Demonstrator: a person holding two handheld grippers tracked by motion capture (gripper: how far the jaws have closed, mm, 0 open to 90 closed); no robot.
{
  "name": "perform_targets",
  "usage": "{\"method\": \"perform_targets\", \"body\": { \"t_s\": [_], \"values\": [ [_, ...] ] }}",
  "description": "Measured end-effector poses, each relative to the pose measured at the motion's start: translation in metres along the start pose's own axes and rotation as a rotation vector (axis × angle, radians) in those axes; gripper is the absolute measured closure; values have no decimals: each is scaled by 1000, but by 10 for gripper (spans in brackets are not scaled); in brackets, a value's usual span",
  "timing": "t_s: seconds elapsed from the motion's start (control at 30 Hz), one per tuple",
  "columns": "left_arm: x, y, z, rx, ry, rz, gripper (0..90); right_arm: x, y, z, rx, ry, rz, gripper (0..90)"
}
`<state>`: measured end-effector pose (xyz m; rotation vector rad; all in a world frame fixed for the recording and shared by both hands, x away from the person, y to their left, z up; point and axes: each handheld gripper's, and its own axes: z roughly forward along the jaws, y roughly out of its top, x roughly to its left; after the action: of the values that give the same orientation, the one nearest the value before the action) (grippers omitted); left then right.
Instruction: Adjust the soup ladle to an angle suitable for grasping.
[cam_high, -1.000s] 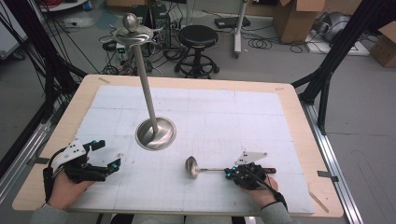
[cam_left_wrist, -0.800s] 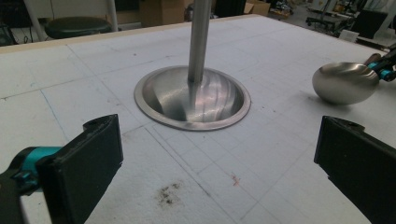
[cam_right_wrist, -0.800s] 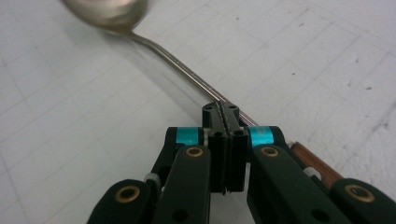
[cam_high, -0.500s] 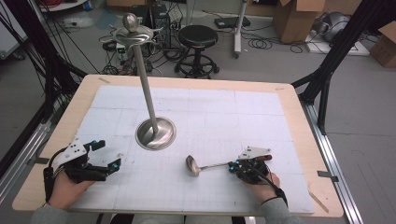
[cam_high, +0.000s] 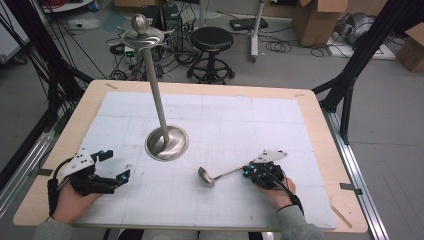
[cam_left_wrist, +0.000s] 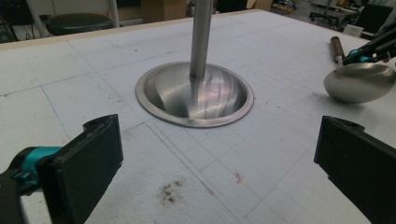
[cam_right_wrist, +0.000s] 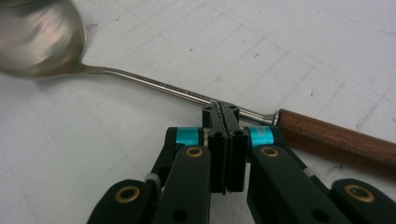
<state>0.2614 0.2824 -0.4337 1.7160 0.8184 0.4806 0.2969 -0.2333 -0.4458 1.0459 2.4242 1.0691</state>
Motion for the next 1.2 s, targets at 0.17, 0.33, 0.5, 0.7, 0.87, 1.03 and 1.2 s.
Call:
{"method": "perform_targets", "body": {
  "t_s": [0.17, 0.33, 0.5, 0.7, 0.87, 1.03, 1.2],
  "values": [
    [0, 0, 0, 0, 1, -2, 17, -1, 5, 5, -4, -8, -8, 900],
    [0, 0, 0, -1, 1, 0, 17, -3, 10, 11, -7, -19, -14, 900],
    [0, 0, 0, 0, 3, -4, 18, -4, 17, 18, -7, -32, -25, 900],
    [0, 0, 0, 0, 3, -3, 17, -4, 24, 27, -8, -49, -47, 900],
    [0, 0, 0, 2, 2, 1, 17, -4, 30, 34, -12, -58, -58, 900],
    [0, 0, 0, 0, 4, -3, 18, -5, 36, 42, -19, -68, -67, 900],
    [0, -1, 2, 16, 6, -1, 17, -7, 41, 50, -43, -60, -48, 900]
  ]
}}
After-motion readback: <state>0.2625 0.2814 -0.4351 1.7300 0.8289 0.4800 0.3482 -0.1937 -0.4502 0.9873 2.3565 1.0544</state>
